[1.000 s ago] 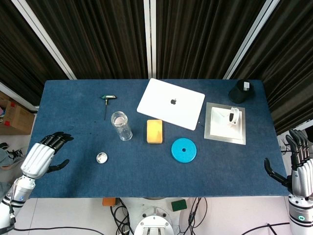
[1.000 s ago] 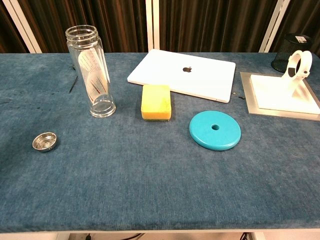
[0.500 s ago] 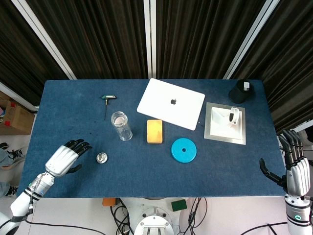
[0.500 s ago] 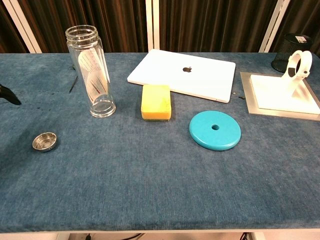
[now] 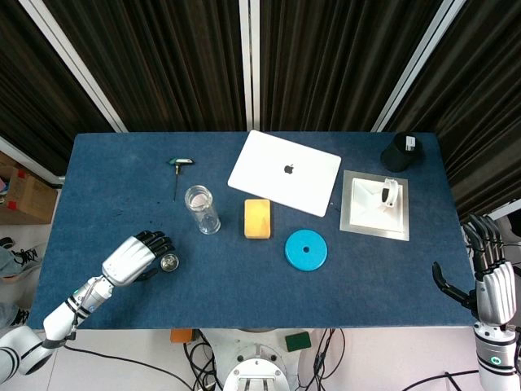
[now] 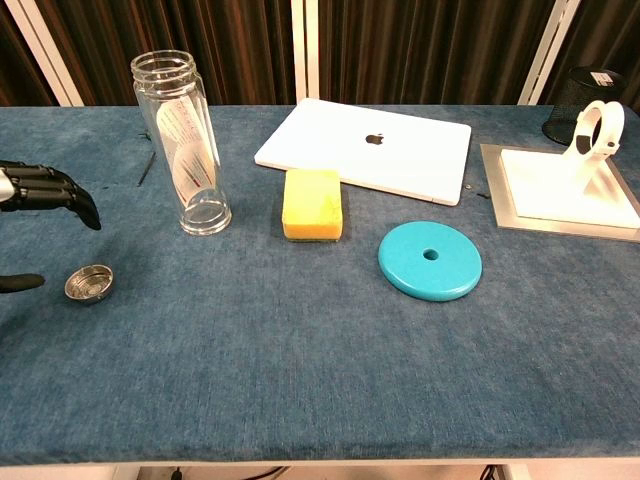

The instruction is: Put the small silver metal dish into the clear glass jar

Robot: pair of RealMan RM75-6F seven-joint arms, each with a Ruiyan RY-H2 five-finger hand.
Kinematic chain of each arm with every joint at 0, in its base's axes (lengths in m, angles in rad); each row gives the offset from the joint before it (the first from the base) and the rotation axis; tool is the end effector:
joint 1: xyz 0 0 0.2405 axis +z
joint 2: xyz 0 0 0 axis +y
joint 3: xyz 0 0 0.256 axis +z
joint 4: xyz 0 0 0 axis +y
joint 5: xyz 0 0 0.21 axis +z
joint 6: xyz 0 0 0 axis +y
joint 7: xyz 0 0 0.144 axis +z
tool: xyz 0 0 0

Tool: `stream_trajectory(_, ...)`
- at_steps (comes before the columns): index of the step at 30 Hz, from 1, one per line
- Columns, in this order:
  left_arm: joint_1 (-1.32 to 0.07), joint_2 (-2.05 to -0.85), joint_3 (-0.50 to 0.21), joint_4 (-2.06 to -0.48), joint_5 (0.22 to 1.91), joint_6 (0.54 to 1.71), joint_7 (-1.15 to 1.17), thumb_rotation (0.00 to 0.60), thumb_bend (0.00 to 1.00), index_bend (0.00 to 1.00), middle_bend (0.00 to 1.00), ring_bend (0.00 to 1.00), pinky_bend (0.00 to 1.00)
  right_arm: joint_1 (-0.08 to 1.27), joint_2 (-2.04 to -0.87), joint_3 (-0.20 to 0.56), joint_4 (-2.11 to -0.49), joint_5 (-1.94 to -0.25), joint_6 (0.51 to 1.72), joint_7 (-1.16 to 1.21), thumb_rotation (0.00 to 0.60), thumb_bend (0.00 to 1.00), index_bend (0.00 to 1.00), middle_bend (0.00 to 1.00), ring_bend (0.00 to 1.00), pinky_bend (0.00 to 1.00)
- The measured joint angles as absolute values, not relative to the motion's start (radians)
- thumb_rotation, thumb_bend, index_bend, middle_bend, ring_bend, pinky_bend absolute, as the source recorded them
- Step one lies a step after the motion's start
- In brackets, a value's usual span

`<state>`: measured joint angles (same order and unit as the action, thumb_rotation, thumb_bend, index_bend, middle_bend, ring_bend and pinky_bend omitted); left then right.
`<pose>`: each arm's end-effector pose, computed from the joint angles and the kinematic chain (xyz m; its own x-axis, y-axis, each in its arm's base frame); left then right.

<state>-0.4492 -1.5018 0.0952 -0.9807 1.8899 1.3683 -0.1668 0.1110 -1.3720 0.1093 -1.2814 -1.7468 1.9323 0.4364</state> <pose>-0.2824 0.2606 0.0304 0.6025 0.0655 0.7954 0.6295 -0.6516 -0.4232 -0.2833 -0.1817 0.1546 -0.0637 0.3385 0.9388 -0.9025 -0.4210 0.0905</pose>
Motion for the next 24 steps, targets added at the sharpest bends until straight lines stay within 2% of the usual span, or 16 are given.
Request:
stream_trajectory(5,-0.47,-1.541,0.118,-0.889,1.907,1.379,-0.199,0.6,0.21,0.34,0.32,0.26,0.39,0.112,-1.373,0.11,-1.28,-1.745,1.928,0.434,0.6,0.39,0.0,0.0,0.0,0.04)
stream_trajectory(24,-0.522,-1.593,0.172,-0.783,1.904,1.369,-0.252,0.6,0.28,0.41,0.33,0.26,0.39,0.117,-1.382,0.117,-1.284,-1.744,1.927,0.41,0.6,0.39,0.0,0.0,0.0,0.05)
